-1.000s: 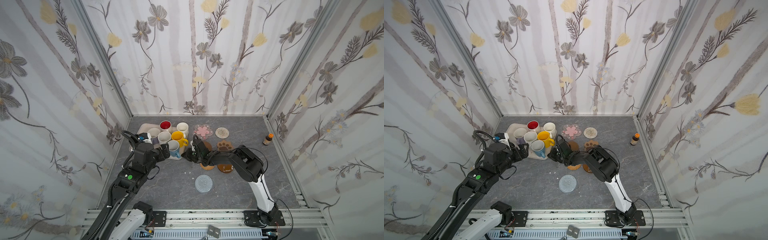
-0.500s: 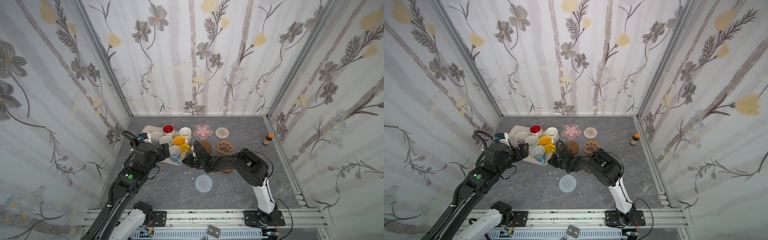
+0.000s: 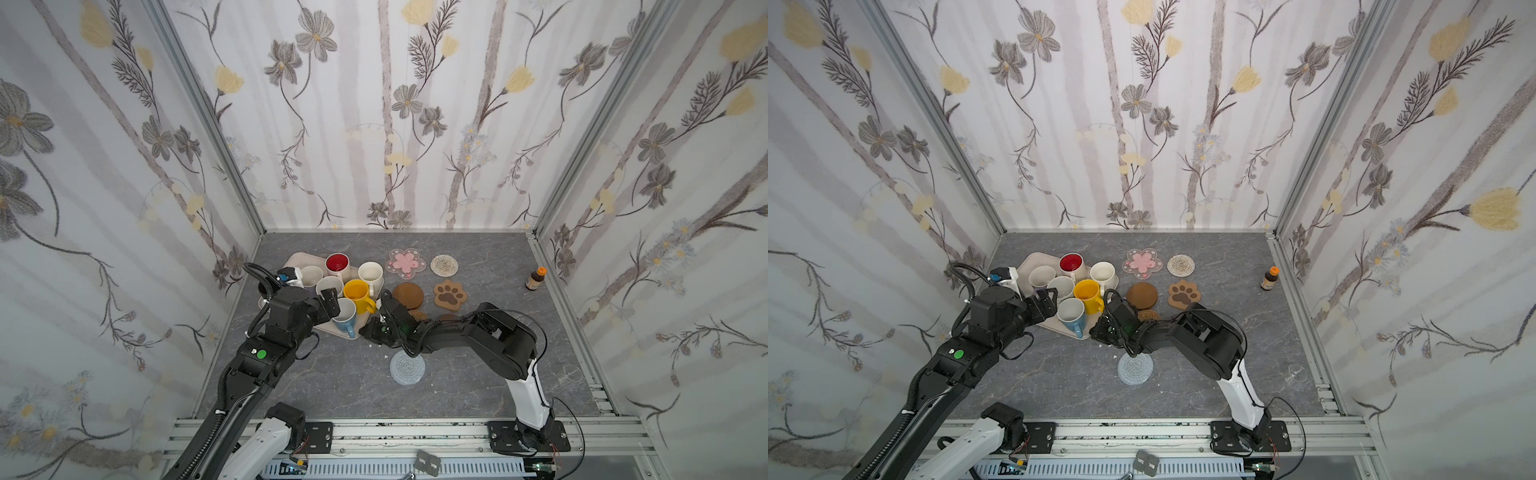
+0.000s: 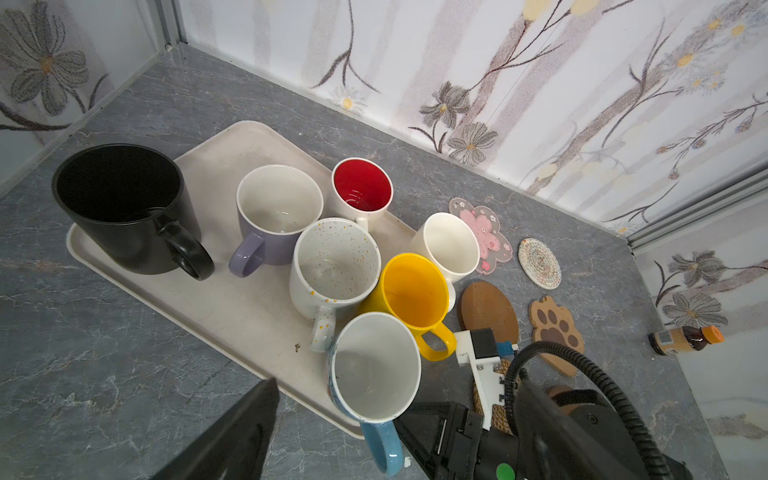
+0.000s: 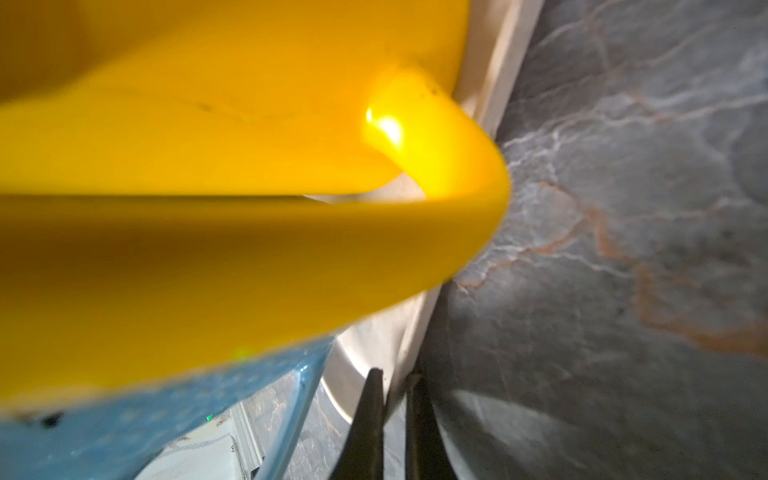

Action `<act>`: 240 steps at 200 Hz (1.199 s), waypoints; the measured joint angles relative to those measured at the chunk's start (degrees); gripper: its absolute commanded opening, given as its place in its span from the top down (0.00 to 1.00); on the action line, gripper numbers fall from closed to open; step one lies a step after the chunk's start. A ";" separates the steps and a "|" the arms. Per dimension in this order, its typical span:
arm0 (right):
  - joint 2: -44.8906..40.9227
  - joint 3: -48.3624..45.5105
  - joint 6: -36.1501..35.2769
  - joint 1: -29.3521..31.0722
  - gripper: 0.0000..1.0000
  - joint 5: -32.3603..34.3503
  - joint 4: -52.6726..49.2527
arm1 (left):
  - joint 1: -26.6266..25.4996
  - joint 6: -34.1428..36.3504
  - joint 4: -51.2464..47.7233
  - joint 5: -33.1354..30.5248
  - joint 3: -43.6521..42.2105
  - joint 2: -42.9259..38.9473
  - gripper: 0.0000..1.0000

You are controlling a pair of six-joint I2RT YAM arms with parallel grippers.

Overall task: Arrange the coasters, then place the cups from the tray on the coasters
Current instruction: 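Lift the blue flowered mug off the tray with the right gripper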

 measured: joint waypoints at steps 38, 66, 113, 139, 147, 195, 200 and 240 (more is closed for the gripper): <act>-0.37 -0.24 -2.84 1.05 0.67 -2.73 0.07 | 0.00 0.00 0.02 -0.02 -0.02 0.02 0.08; -1.40 -0.96 -3.76 1.27 0.57 -4.13 0.04 | 0.00 0.02 0.13 -0.09 -0.22 0.00 0.06; -3.72 -1.99 -4.90 1.20 0.47 -4.15 0.09 | 0.09 0.35 0.42 -0.17 -0.22 -0.81 0.03; -6.05 -3.58 -6.05 1.20 0.41 -4.09 0.00 | 0.11 0.44 0.42 -0.22 -0.22 -0.76 0.02; -7.06 -4.33 -6.32 1.20 0.39 -4.07 -0.20 | 0.11 0.44 0.42 -0.22 -0.22 -0.63 0.02; -13.68 -8.48 -10.12 1.22 0.31 -2.58 -1.84 | 0.11 0.48 0.81 -0.24 -0.20 1.25 0.02; -14.49 -8.98 -10.73 1.22 0.31 -2.54 -2.19 | 0.11 0.52 1.01 -0.24 -0.20 1.53 0.02; -21.31 -11.06 -18.27 1.11 0.36 -1.11 -6.27 | 0.11 0.63 2.54 -0.26 0.02 4.31 0.02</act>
